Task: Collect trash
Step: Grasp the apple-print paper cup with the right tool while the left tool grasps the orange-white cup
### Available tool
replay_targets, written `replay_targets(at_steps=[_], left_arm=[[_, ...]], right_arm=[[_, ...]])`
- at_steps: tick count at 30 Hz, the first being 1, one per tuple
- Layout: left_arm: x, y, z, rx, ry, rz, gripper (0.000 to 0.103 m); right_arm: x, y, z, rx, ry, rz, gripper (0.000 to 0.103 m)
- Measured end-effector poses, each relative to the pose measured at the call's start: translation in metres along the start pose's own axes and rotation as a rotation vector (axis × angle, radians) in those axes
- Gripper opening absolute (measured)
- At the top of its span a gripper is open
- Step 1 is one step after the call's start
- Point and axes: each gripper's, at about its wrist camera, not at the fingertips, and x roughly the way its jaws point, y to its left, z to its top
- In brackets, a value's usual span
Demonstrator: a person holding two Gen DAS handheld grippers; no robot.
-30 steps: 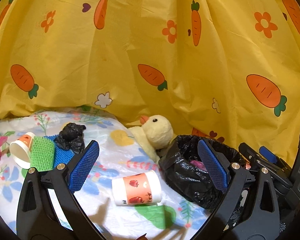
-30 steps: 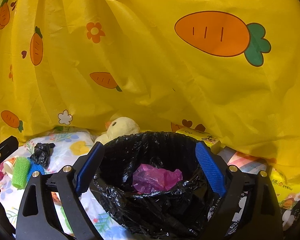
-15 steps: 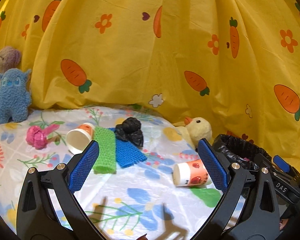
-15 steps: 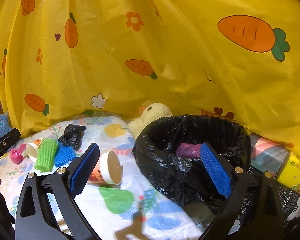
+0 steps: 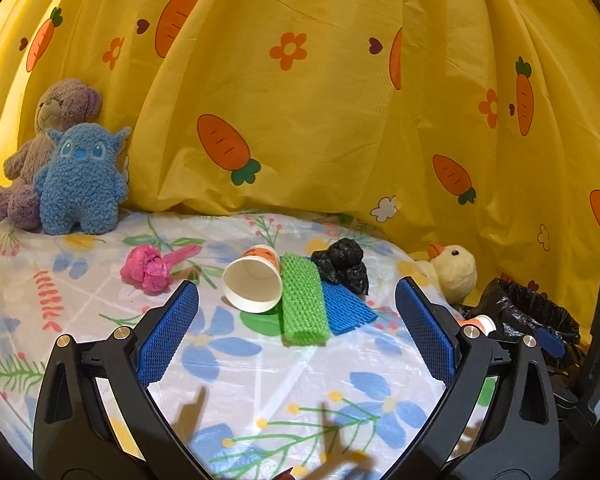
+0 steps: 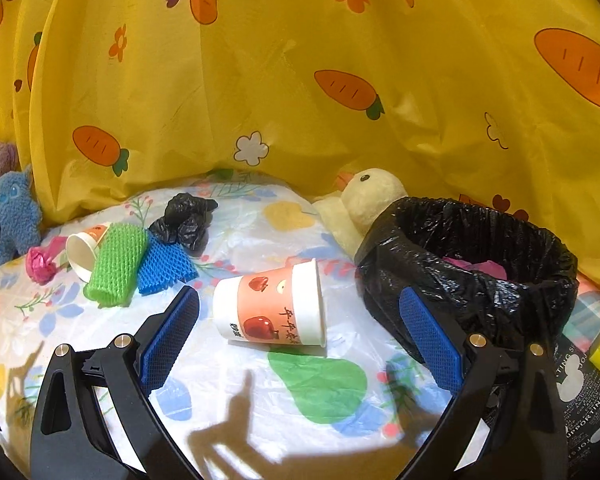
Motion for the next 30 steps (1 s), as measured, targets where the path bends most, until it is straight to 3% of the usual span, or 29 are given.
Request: replay_targets(at_steps=[16,21,23,30], left_arm=[[0.006,0.022,0.001,-0.026,0.002,0.017,0.097],[0.008,0.023,0.000,-0.021,0.010,0.019,0.097],[0.009,0.024,0.000,-0.023,0.012,0.019,0.097],[0.012,0.027,0.000,-0.035,0.027,0.014,0.097]], right_arm=[[0.057,0.021,0.006,-0.046,0.159,-0.037,0.096],[0.065,0.022,0.005,-0.054,0.196,-0.028,0.087],[0.067,0.021,0.005,-0.052,0.205,-0.021,0.079],[0.068,0.021,0.005,-0.050,0.211,0.000,0.078]])
